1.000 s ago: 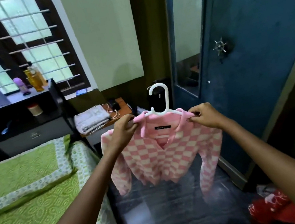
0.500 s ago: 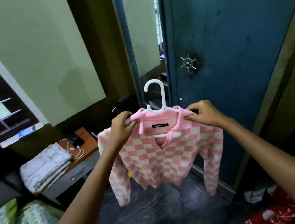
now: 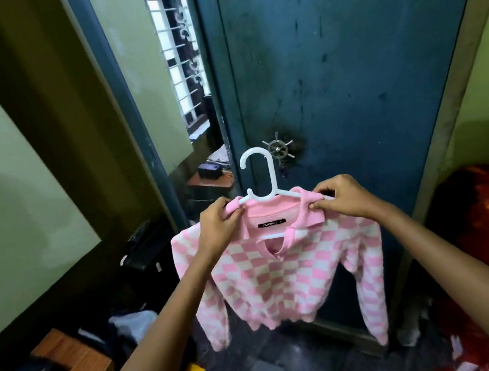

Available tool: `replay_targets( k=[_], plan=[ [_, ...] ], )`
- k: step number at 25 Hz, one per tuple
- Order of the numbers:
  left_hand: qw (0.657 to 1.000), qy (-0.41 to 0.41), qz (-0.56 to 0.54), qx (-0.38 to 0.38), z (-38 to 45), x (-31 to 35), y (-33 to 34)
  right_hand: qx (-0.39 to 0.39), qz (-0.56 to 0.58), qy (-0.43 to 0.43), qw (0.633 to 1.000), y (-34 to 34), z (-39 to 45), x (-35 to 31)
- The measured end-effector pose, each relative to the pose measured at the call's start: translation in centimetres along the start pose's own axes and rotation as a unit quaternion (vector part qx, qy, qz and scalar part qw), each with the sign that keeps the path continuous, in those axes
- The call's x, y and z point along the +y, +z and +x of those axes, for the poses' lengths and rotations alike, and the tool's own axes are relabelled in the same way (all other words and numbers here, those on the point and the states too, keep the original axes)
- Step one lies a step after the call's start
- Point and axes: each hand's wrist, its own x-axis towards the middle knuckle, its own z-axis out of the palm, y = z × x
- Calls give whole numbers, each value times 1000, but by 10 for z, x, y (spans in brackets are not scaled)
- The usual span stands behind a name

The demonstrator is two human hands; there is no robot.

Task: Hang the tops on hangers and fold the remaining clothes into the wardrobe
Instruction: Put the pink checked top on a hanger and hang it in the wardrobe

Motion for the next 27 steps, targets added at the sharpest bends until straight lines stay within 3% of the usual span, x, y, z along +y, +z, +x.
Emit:
replay_targets(
  k=[8,10,13,16,19,23,27],
  plan=[
    [994,-22,-88,-66,63,-11,22,17,42,102,994,7,11,11],
    [990,-23,-112,-79,74,-16,27,8,98,120,988,3,20,10],
    [984,-26,-143,-104,87,-26,31,96,172,132,971,-1,49,7],
    [980,-22,-160,-116,95,-35,31,157,-42,76,984,4,94,4],
    [979,-4,-162,-123,97,-45,31,108,-165,56,979,18,130,-8],
    [978,12,-166,-123,102,-64,27,103,-377,100,915,43,166,-23],
    [975,22,-180,-130,114,-77,16,86,-448,163,875,60,193,-24]
  ],
)
